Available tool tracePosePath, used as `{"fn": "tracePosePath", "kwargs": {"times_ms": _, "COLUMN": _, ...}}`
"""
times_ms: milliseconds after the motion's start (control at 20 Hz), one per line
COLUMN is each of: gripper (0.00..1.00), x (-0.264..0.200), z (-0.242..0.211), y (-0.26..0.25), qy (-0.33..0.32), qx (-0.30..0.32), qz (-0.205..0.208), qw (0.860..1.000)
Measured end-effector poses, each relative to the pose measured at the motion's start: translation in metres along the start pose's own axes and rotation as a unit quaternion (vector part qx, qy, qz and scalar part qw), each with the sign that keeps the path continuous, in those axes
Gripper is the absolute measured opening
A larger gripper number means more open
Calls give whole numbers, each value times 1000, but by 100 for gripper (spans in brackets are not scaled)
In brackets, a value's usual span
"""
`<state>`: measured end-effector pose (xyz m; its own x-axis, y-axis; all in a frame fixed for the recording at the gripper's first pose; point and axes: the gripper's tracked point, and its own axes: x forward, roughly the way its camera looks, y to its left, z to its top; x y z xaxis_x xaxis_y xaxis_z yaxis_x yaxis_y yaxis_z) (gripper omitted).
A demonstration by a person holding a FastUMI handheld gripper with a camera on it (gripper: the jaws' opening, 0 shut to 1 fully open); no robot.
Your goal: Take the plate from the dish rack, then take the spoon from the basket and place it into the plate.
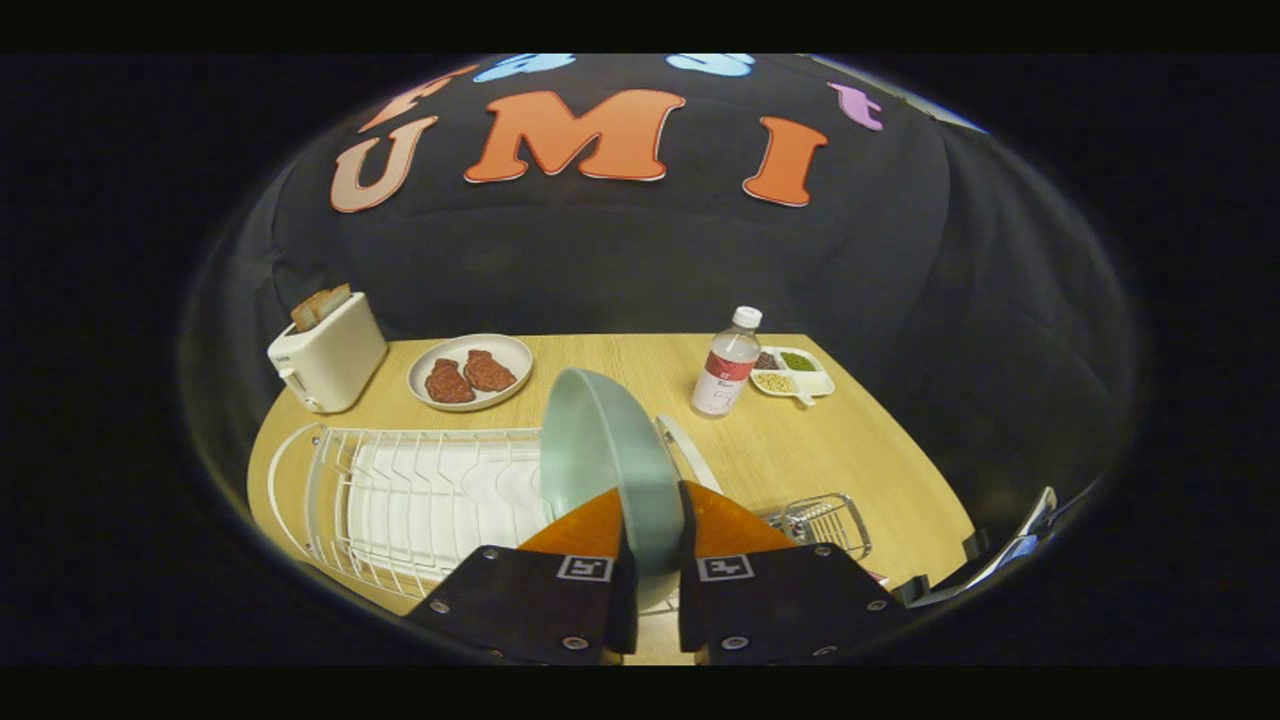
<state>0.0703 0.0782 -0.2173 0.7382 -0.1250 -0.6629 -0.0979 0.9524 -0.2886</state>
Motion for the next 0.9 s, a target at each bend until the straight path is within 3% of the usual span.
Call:
{"fn": "tracePosePath", "kwargs": {"times_ms": 300, "gripper": 16, "x": -35, "z": 21, "y": -7, "qy": -41, "qx": -6, "qz": -15, "qw": 999}}
{"fn": "tracePosePath", "kwargs": {"times_ms": 900, "gripper": 16, "x": -130, "z": -37, "y": -20, "qy": -20, "qx": 72, "qz": 53, "qw": 996}}
